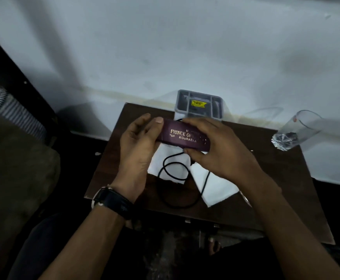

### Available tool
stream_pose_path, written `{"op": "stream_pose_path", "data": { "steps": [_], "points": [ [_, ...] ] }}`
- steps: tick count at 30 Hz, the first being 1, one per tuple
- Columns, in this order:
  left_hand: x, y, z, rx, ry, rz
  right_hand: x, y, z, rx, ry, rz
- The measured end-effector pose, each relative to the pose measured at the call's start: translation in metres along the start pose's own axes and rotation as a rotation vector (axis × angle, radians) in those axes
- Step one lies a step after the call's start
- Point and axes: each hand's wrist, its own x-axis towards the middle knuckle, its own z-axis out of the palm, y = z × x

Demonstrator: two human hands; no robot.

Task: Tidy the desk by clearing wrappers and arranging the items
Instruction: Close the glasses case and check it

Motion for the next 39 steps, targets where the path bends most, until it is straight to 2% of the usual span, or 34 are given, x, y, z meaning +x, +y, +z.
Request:
{"op": "stream_pose_path", "data": {
  "steps": [1,4,6,10,16,22,26,30,33,37,39],
  "points": [
    [-0.001,0.002,-0.006,0.139,0.031,0.052,0.010,-0.004,0.002,0.000,-0.028,0.002],
    [-0.010,0.005,-0.024,0.760,0.069,0.288,0.051,-0.013,0.009,-0.065,-0.072,-0.013],
    [-0.014,0.007,-0.032,0.895,0.052,0.340,0.080,-0.015,0.013,-0.178,-0.088,-0.028],
    [-0.005,0.004,-0.042,0.917,0.015,0.255,0.131,-0.012,0.033,-0.329,-0.186,-0.046],
    [0.010,-0.005,-0.047,0.858,0.032,0.197,0.173,-0.010,0.063,-0.370,-0.300,-0.068],
    [0.017,-0.007,-0.051,0.758,0.059,0.158,0.178,-0.002,0.086,-0.444,-0.336,-0.045],
    [0.020,-0.010,-0.049,0.728,0.055,0.142,0.179,0.003,0.091,-0.606,-0.363,-0.084],
    [0.021,-0.010,-0.047,0.710,0.038,0.136,0.175,-0.002,0.085,-0.635,-0.366,-0.112],
    [0.019,-0.011,-0.045,0.720,0.030,0.155,0.160,-0.008,0.060,-0.460,-0.241,-0.090],
    [0.020,-0.013,-0.042,0.717,0.017,0.153,0.116,-0.004,0.014,0.013,0.125,0.084],
    [0.019,-0.013,-0.039,0.716,0.005,0.144,0.085,0.005,-0.006,0.141,0.296,0.183]
  ]
}}
